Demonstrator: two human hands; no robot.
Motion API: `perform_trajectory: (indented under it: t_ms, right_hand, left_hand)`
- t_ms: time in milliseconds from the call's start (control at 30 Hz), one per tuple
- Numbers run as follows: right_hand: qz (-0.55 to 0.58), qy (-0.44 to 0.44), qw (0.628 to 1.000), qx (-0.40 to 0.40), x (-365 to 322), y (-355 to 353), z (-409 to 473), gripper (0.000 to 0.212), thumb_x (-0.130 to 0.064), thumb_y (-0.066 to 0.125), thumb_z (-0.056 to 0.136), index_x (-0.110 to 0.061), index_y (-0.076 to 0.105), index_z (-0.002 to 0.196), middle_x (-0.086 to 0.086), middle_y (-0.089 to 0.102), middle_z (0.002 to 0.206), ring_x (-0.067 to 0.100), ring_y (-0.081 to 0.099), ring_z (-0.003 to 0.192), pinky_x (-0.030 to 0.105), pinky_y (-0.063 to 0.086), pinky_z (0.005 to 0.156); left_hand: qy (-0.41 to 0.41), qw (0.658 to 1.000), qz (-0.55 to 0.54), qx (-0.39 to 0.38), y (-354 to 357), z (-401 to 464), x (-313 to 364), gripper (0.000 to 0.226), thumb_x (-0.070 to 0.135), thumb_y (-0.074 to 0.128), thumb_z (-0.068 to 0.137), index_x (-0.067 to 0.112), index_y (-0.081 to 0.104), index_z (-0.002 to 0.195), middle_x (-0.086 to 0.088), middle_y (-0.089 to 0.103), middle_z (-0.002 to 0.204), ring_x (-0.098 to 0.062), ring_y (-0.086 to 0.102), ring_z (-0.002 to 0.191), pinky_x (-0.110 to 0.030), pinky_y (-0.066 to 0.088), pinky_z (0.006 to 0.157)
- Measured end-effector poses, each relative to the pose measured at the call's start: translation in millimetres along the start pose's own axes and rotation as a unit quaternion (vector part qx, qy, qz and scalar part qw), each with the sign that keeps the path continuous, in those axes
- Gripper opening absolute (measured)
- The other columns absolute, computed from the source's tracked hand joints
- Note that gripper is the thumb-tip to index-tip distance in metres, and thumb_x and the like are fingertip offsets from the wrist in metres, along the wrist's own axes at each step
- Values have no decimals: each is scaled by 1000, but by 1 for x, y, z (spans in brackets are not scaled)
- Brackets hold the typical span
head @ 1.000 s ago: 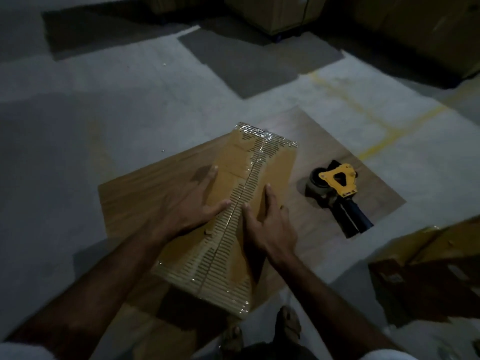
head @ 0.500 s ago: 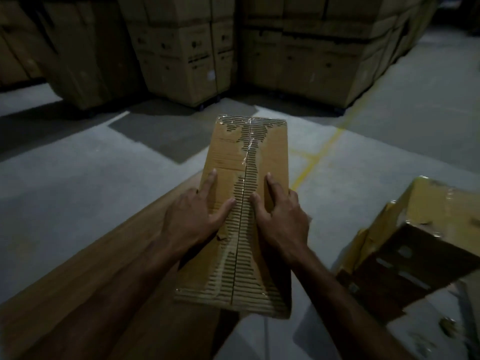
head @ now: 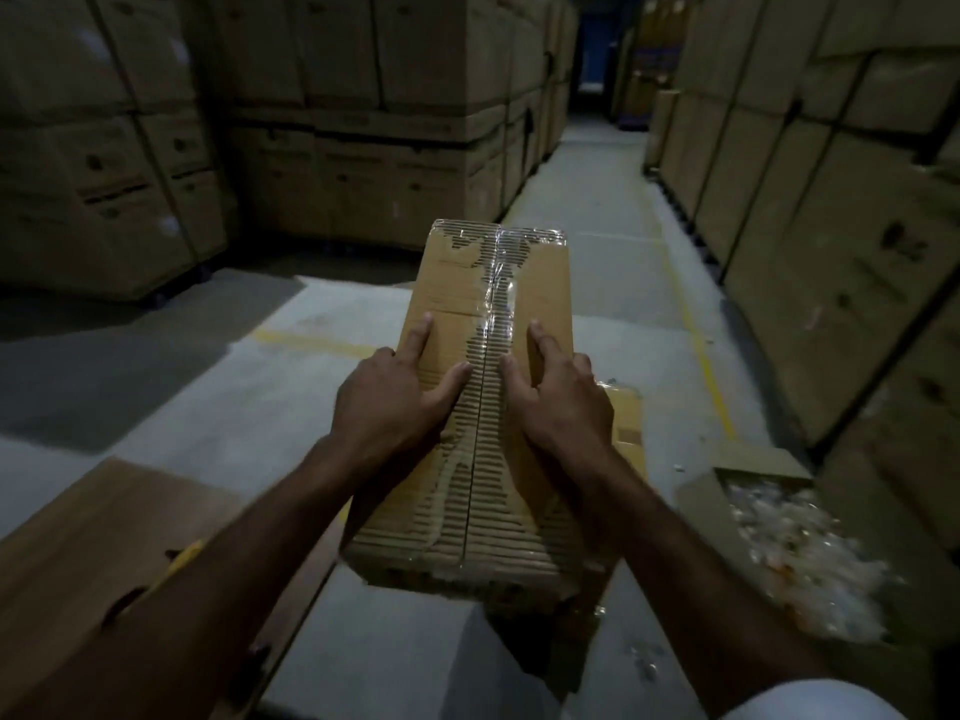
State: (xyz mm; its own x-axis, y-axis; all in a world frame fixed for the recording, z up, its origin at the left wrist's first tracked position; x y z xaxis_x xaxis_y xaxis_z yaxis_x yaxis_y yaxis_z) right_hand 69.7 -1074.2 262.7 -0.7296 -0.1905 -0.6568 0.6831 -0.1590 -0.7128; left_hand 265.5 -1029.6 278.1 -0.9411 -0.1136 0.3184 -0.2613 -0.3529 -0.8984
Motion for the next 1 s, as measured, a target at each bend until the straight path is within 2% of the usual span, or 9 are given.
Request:
perform_trajectory:
  t_ms: [100, 233, 333, 533, 667, 833, 1000]
  right_hand:
    - [-28, 39, 999, 1, 46, -25, 45, 66, -70, 41, 100, -47, 25, 160, 11, 51, 137, 32, 59, 116, 36, 40, 83]
    - [-46, 85, 995, -14, 99, -35, 94, 65, -68, 40, 100, -45, 27, 160, 15, 50, 142, 37, 57, 122, 43, 45, 100]
    - [-53, 110, 992, -21, 133, -29, 128, 64, -65, 41, 102, -43, 28, 160, 14, 49, 144, 37, 56, 125, 43, 43, 104]
    - [-59, 140, 988, -31, 197, 0, 197, 63, -62, 40, 103, -41, 27, 161, 13, 46, 149, 36, 54, 128, 43, 42, 106]
    - [-54, 169, 983, -41, 232, 25, 230, 63, -63, 40, 102, -42, 27, 161, 14, 41, 157, 38, 52, 133, 46, 41, 110]
    - [-47, 178, 981, -52, 265, 46, 254, 64, -62, 40, 102, -41, 28, 161, 11, 46, 150, 35, 55, 128, 43, 42, 105]
    - [-38, 179, 979, -90, 290, 66, 257, 63, -59, 42, 104, -37, 29, 161, 13, 41, 156, 35, 52, 133, 45, 43, 108]
  left_hand:
    - [23, 999, -18, -26, 38, 45, 51, 90, 86, 31, 91, 38, 10, 164, -10, 62, 115, -26, 63, 99, -39, 53, 80]
    - [44, 997, -30, -63, 93, 96, 91, 90, 85, 33, 92, 35, 15, 164, -15, 64, 119, -33, 65, 106, -46, 56, 89]
    - [51, 994, -32, -90, 138, 132, 108, 87, 81, 33, 94, 32, 18, 164, -18, 65, 121, -37, 65, 108, -46, 55, 89]
    - [46, 985, -67, -150, 231, 194, 122, 71, 65, 31, 104, 31, 16, 164, -20, 66, 114, -39, 64, 100, -46, 54, 86]
    - [46, 982, -66, -174, 274, 225, 127, 71, 63, 31, 104, 29, 17, 164, -20, 65, 113, -39, 64, 100, -45, 54, 85]
    - [33, 979, -69, -190, 309, 244, 132, 70, 63, 30, 104, 28, 18, 164, -19, 66, 109, -37, 65, 96, -43, 53, 82]
    - [3, 970, -75, -230, 341, 239, 127, 69, 61, 30, 106, 26, 17, 164, -20, 65, 119, -37, 65, 102, -49, 54, 91]
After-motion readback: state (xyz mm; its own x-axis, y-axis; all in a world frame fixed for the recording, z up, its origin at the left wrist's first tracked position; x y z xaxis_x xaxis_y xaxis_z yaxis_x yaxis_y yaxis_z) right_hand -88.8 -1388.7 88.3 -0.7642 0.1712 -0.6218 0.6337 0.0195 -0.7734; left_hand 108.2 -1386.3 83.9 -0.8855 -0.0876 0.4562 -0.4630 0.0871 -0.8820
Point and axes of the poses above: each hand's wrist, its own z-axis towards the middle knuckle, its own y-axis out of the palm, x = y × z, the point moved 3 cm from there along z, towards the middle knuckle
